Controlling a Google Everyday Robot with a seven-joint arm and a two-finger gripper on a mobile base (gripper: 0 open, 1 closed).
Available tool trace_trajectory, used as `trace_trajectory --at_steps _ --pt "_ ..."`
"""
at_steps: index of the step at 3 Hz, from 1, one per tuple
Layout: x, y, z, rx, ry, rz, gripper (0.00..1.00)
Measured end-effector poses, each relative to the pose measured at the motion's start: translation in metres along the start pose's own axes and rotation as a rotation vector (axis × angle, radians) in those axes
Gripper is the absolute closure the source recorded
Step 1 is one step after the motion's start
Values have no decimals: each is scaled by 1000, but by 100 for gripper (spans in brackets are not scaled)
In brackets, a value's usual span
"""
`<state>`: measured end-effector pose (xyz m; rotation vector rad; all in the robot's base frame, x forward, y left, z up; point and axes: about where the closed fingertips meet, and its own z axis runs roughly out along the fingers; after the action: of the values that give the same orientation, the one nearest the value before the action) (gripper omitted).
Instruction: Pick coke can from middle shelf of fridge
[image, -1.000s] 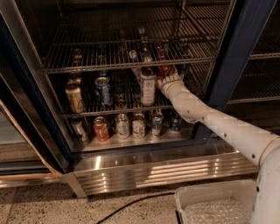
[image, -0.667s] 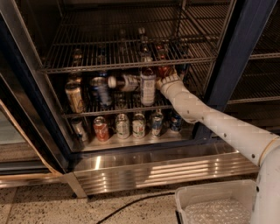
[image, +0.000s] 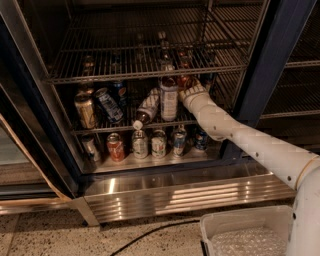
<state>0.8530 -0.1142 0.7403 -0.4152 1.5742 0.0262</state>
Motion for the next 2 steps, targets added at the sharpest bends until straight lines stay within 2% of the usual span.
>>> trace_trajectory --at_steps 1,2 --pt "0 0 0 0 0 0 100" --pt "0 0 0 0 0 1 100"
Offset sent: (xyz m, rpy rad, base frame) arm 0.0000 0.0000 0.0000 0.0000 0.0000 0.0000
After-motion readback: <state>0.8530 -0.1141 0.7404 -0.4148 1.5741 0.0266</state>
